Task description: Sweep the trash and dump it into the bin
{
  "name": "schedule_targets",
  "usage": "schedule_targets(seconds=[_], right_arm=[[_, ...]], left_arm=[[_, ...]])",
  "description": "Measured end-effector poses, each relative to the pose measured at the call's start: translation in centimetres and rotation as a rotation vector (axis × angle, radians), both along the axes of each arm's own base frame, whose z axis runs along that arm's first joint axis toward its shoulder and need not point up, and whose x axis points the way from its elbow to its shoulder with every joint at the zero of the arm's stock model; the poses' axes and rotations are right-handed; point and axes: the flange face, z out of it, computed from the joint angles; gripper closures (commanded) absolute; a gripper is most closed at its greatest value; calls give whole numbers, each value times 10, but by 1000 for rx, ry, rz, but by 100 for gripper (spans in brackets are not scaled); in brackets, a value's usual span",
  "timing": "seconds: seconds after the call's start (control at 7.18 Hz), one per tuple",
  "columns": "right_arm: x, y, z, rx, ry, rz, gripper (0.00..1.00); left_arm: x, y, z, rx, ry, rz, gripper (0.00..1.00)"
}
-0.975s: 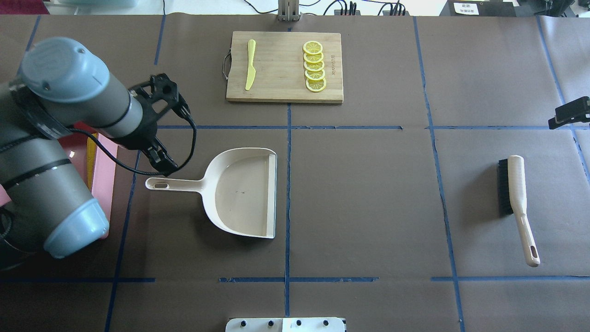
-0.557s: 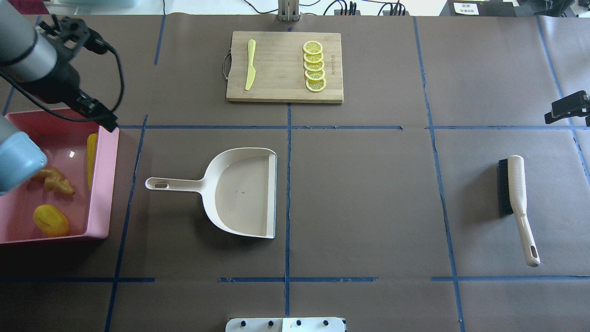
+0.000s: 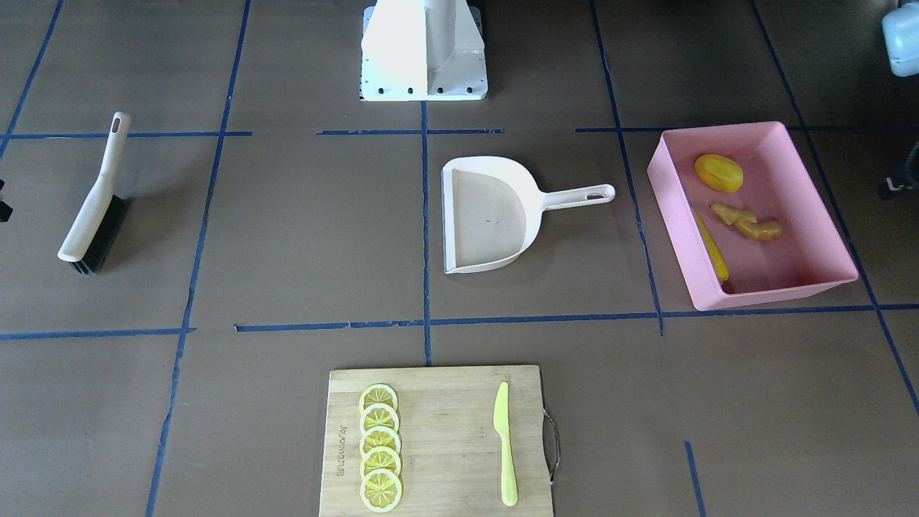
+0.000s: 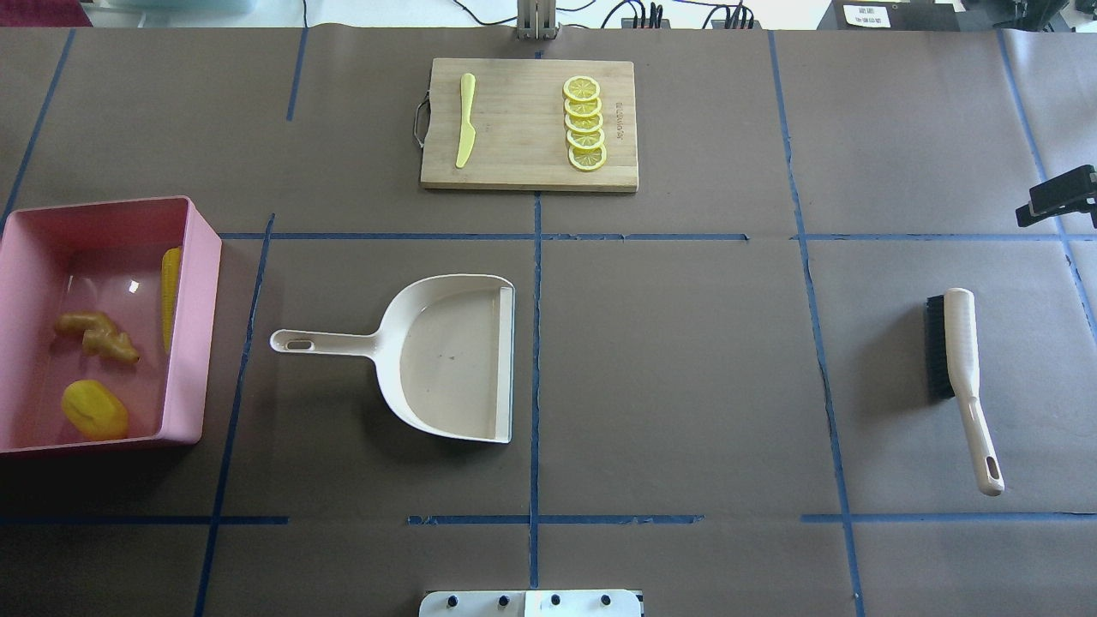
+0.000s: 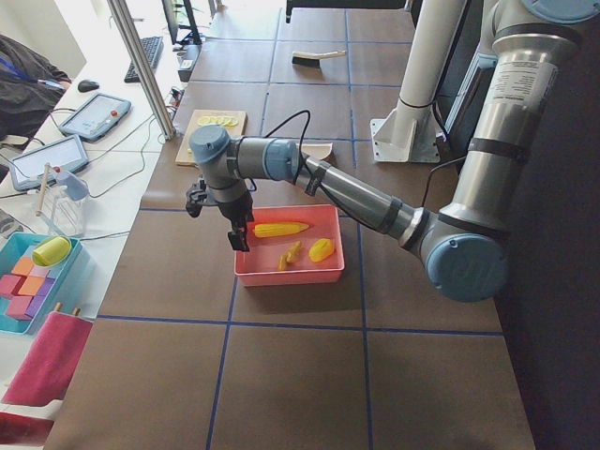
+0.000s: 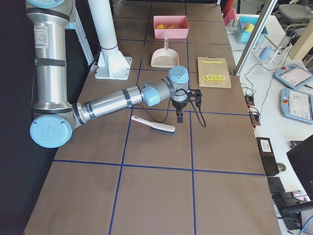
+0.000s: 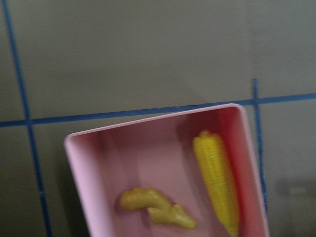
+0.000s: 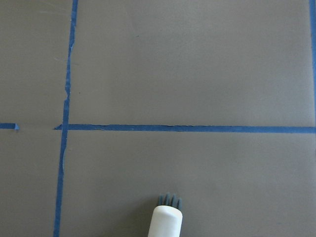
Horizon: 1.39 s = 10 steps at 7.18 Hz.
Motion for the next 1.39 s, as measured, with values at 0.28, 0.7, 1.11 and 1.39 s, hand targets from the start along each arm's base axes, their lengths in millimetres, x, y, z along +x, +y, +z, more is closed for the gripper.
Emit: schedule_targets(seconds=[0.28,0.7,1.11,1.39], right_arm=[[46,-10,50,7,-5,-30,0],[102,-5,117,-29,-36,-26,0],[138,7,181,-55,-57,-40,0],[159,13,208,-67,-49,-42,0]], left_arm=[[-28,13,74,-33,5,-14,0],[-31,19,132,-21,3,-62,0],[-30,18,141,-41,-2,-106,0],[-30,16,139,-43,-7,-114,0]])
